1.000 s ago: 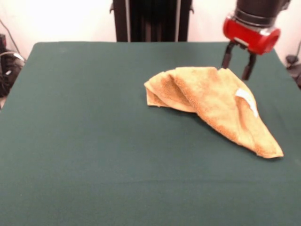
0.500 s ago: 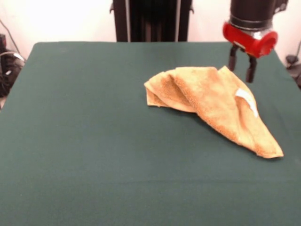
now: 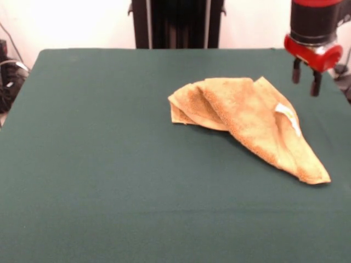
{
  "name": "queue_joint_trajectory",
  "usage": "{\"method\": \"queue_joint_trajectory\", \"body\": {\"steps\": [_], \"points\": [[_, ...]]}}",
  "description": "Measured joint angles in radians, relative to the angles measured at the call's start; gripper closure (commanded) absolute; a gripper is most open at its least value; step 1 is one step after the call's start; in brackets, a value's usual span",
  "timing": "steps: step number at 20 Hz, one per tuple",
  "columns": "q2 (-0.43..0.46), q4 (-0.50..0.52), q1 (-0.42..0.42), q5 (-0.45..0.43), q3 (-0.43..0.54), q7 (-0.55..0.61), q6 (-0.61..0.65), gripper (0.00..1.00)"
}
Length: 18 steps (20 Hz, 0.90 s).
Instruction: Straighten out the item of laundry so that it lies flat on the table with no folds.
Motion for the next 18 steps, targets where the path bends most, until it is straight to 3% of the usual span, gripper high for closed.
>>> {"method": "queue_joint_trajectory", "body": {"steps": [2, 7, 13, 18], "points": [[0.01, 0.002, -0.009, -0.107, 0.017, 0.0, -0.043, 0.0], [0.032, 0.016, -0.012, -0.255, 0.012, 0.0, -0.113, 0.0], [0.01, 0.083, 0.008, -0.268, -0.022, 0.0, -0.151, 0.0], [-0.061, 0.207, 0.007, -0.223, -0.025, 0.028, -0.178, 0.0]]}}
